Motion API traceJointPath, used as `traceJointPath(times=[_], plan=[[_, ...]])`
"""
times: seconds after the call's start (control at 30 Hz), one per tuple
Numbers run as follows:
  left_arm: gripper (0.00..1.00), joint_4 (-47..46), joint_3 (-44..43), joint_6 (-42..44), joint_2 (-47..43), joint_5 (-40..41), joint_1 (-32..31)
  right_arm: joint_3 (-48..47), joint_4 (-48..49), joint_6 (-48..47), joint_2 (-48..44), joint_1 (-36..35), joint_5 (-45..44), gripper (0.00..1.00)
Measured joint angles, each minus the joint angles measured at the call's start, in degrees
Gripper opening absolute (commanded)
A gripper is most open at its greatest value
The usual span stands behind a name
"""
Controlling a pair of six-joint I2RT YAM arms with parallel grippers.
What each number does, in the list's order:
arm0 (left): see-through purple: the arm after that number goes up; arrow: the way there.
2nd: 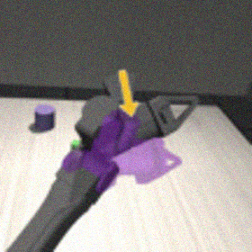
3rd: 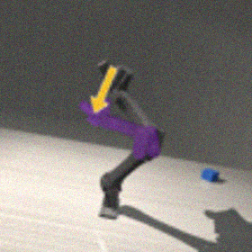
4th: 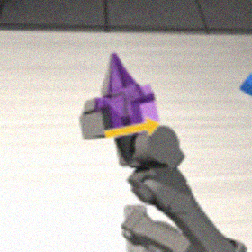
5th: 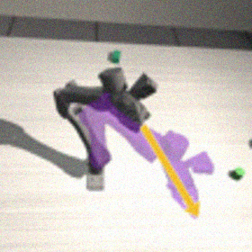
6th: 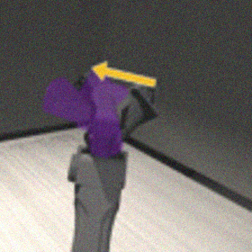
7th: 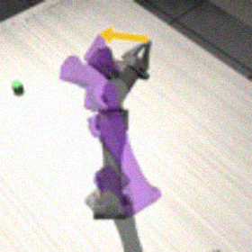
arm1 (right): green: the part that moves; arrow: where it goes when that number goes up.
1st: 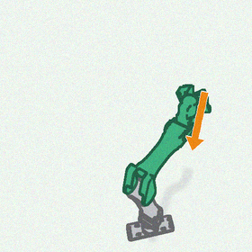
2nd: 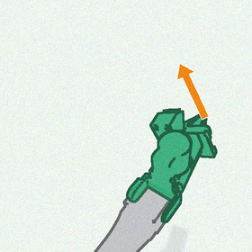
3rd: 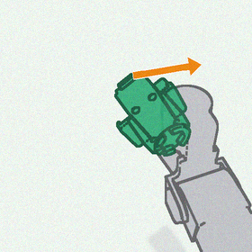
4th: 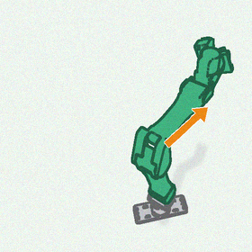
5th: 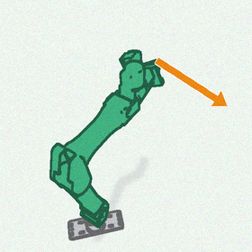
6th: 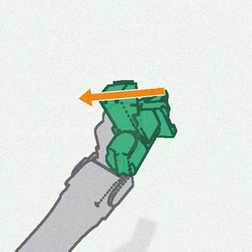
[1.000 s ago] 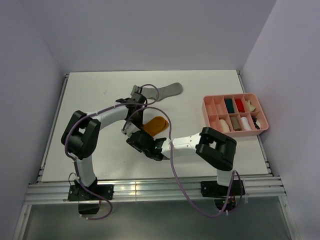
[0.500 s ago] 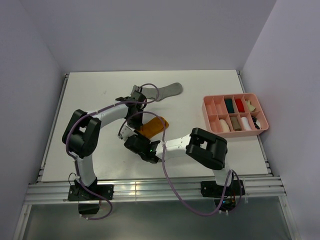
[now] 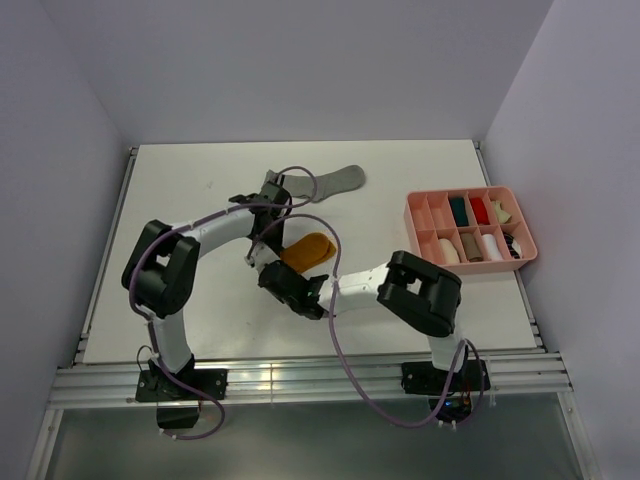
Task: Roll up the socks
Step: Roll the sock at the center of the board.
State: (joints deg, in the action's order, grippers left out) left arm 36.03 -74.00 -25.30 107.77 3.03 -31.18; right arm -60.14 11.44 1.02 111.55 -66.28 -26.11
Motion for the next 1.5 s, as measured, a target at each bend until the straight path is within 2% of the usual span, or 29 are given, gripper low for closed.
traceJointPath(times=[0.07,0.23,0.27,0.37,0.53,0.7,0.83,1.07,1.3,1.43,1.5], plan=[[0.39,-0.1,0.8,-0.8,-0.9,1.0,0.1,2.0,0.9,2.6,-2.1,2.3,5.6,0.00],[0.54,-1.1,3.8,-4.3,-4.7,3.5,1.9,6.9,3.2,10.2,-6.6,9.1,20.9,0.00],[0.62,-1.5,4.4,-5.0,-5.8,3.9,2.5,7.8,4.0,11.9,-7.0,10.4,24.0,0.00],[0.67,-2.3,5.5,-7.5,-9.4,5.1,4.1,9.7,6.9,16.2,-7.2,13.5,31.7,0.00],[0.64,-5.4,7.6,-12.0,-15.5,5.9,5.5,12.5,12.0,23.1,-7.1,16.5,43.9,0.00],[0.61,-9.7,15.6,-17.8,-23.0,5.3,5.6,14.8,19.8,31.2,-5.0,19.7,56.6,0.00],[0.60,-12.4,22.2,-22.2,-25.7,2.0,5.7,15.6,24.2,35.6,-2.4,22.4,62.6,0.00],[0.59,-16.8,29.3,-27.7,-25.3,-3.7,5.7,15.6,25.6,37.1,-1.2,23.0,65.4,0.00],[0.57,-19.5,29.0,-29.3,-23.1,-5.5,5.7,15.2,25.1,36.6,-0.6,23.0,65.9,0.00],[0.50,-18.8,26.1,-28.9,-20.2,-5.3,5.5,14.4,23.5,35.7,-0.6,23.0,65.9,0.00],[0.43,-18.2,24.5,-28.5,-18.1,-4.9,5.2,14.0,22.7,35.1,-0.6,23.0,65.8,0.00]])
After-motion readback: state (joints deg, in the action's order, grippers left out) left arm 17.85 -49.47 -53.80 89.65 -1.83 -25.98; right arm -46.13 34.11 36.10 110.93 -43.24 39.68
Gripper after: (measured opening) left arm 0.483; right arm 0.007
